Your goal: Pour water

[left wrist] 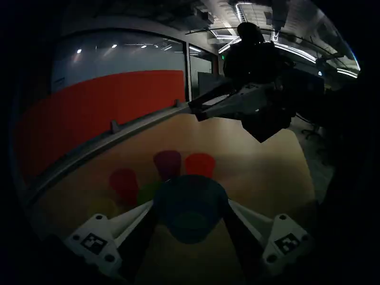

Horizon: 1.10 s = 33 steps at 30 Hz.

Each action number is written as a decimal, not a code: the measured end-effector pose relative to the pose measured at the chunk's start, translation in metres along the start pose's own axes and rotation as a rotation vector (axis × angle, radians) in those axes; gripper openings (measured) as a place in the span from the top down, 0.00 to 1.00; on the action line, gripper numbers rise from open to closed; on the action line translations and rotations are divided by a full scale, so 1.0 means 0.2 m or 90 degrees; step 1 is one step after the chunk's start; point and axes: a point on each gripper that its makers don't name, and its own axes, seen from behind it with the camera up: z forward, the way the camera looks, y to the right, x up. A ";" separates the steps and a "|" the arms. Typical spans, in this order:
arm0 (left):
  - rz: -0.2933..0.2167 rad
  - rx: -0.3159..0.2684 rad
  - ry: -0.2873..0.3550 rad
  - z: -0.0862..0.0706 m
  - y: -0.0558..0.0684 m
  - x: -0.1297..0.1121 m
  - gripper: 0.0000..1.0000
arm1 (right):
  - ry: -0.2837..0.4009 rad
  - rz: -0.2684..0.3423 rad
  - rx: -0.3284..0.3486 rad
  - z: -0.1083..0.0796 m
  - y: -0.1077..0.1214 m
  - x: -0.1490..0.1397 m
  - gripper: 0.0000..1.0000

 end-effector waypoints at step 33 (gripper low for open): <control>-0.034 0.128 0.096 -0.36 -0.33 0.23 0.14 | -0.050 -0.036 0.066 0.14 -0.19 -0.17 0.00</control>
